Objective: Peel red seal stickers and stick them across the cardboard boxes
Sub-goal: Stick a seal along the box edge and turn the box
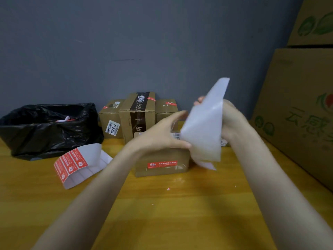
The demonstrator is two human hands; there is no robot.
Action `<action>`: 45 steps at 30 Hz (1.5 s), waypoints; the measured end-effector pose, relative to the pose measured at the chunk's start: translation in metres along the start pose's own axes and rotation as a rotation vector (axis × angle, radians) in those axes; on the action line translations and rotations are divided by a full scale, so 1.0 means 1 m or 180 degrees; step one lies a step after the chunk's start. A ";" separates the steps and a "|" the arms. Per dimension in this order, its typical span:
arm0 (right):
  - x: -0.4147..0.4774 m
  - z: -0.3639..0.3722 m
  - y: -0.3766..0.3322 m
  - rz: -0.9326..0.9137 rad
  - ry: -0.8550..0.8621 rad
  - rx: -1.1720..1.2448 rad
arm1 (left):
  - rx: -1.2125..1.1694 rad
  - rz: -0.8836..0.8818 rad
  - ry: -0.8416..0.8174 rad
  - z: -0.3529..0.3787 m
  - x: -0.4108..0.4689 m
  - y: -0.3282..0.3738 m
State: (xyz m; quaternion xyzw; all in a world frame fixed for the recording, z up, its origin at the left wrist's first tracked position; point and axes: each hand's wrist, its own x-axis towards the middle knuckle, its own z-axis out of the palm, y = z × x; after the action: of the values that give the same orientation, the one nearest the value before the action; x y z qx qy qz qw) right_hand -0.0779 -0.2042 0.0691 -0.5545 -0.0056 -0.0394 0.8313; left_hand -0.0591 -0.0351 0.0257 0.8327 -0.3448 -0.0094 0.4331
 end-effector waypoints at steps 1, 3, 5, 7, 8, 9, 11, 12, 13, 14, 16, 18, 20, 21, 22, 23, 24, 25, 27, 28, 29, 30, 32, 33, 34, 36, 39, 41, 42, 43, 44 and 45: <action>-0.001 0.007 -0.002 0.0206 -0.0298 0.0278 | -0.0283 0.0092 -0.0149 0.003 0.002 0.007; 0.000 0.014 -0.002 0.0248 -0.0391 0.0152 | -0.0629 0.0031 -0.0097 0.004 0.003 0.019; 0.005 0.009 0.002 -0.0040 -0.0122 -0.0661 | -0.1029 -0.0190 0.0476 0.000 0.003 0.025; 0.009 0.002 0.007 0.0020 -0.0243 -0.1055 | -0.1531 -0.0337 0.1017 -0.008 0.002 0.025; 0.009 0.000 0.010 0.0207 -0.0484 -0.0953 | -0.1715 -0.0391 0.1224 -0.014 0.002 0.026; 0.009 -0.002 0.012 0.0483 -0.0760 -0.0765 | -0.1882 -0.0454 0.1433 -0.020 0.001 0.026; 0.005 -0.006 0.015 0.0757 -0.1114 -0.0892 | -0.2181 -0.0647 0.1899 -0.033 0.002 0.024; 0.004 -0.008 0.017 0.0750 -0.1264 -0.1166 | -0.2270 -0.0742 0.2095 -0.039 0.003 0.022; 0.002 -0.009 0.018 0.0634 -0.1406 -0.1464 | -0.2306 -0.0798 0.2218 -0.043 0.003 0.019; 0.000 -0.010 0.019 0.0462 -0.1548 -0.1682 | -0.2282 -0.0828 0.2274 -0.046 0.003 0.017; -0.001 -0.009 0.019 0.0170 -0.1627 -0.1865 | -0.2235 -0.0849 0.2287 -0.048 0.000 0.014; 0.000 -0.004 0.020 0.0049 -0.1413 -0.1711 | -0.2283 -0.0837 0.2232 -0.046 -0.003 0.015; -0.001 0.002 0.020 0.0023 -0.1229 -0.1539 | -0.2311 -0.0831 0.2147 -0.042 -0.005 0.019; -0.001 0.004 0.021 0.0102 -0.1271 -0.1494 | -0.2286 -0.0844 0.2144 -0.040 -0.005 0.021; -0.003 0.006 0.023 0.0224 -0.1417 -0.1463 | -0.2260 -0.0863 0.2184 -0.037 -0.004 0.023; -0.005 0.009 0.026 0.0317 -0.1567 -0.1524 | -0.2251 -0.0872 0.2238 -0.035 -0.003 0.024; -0.006 0.011 0.030 0.0342 -0.1683 -0.1684 | -0.2273 -0.0863 0.2272 -0.033 -0.003 0.027; -0.006 0.013 0.034 0.0301 -0.1717 -0.1889 | -0.2323 -0.0838 0.2262 -0.032 -0.003 0.030; -0.006 0.016 0.038 0.0192 -0.1665 -0.2211 | -0.2400 -0.0841 0.2240 -0.033 -0.003 0.038; -0.006 0.017 0.038 0.0233 -0.1730 -0.2278 | -0.2460 -0.0860 0.2313 -0.034 -0.003 0.041; -0.008 0.017 0.037 0.0313 -0.1875 -0.2337 | -0.2584 -0.0867 0.2457 -0.037 -0.003 0.040; -0.009 0.017 0.037 0.0375 -0.2034 -0.2426 | -0.2756 -0.0879 0.2622 -0.041 -0.001 0.037; -0.012 0.016 0.039 0.0344 -0.2036 -0.2525 | -0.3075 -0.0980 0.2829 -0.050 -0.001 0.028; -0.013 0.016 0.040 0.0250 -0.1848 -0.2459 | -0.3221 -0.1009 0.2810 -0.053 -0.002 0.023; -0.013 0.017 0.041 0.0151 -0.1577 -0.2269 | -0.3337 -0.1024 0.2647 -0.055 -0.003 0.019; -0.010 0.019 0.039 -0.0016 -0.1008 -0.1720 | -0.3386 -0.1126 0.1951 -0.053 -0.009 0.014; -0.008 0.023 0.036 -0.0288 -0.0450 -0.1311 | -0.2555 -0.1225 0.1012 -0.042 -0.018 0.010; -0.006 0.026 0.036 -0.0464 -0.0147 -0.1141 | -0.1892 -0.1159 0.0727 -0.037 -0.022 0.009; -0.006 0.027 0.036 -0.0532 -0.0016 -0.1081 | -0.1716 -0.1134 0.0662 -0.035 -0.024 0.008; -0.005 0.027 0.037 -0.0578 0.0106 -0.1059 | -0.1615 -0.1121 0.0620 -0.034 -0.025 0.007; -0.004 0.028 0.037 -0.0600 0.0226 -0.1098 | -0.1566 -0.1112 0.0628 -0.033 -0.024 0.006; -0.004 0.028 0.037 -0.0615 0.0348 -0.1194 | -0.1526 -0.1106 0.0693 -0.033 -0.024 0.006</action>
State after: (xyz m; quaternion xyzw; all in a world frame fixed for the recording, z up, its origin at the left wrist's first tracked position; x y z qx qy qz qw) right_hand -0.0781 -0.1641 0.0458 -0.6934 -0.0063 -0.1492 0.7049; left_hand -0.0710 -0.0002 0.0437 0.7495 -0.1370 -0.0751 0.6433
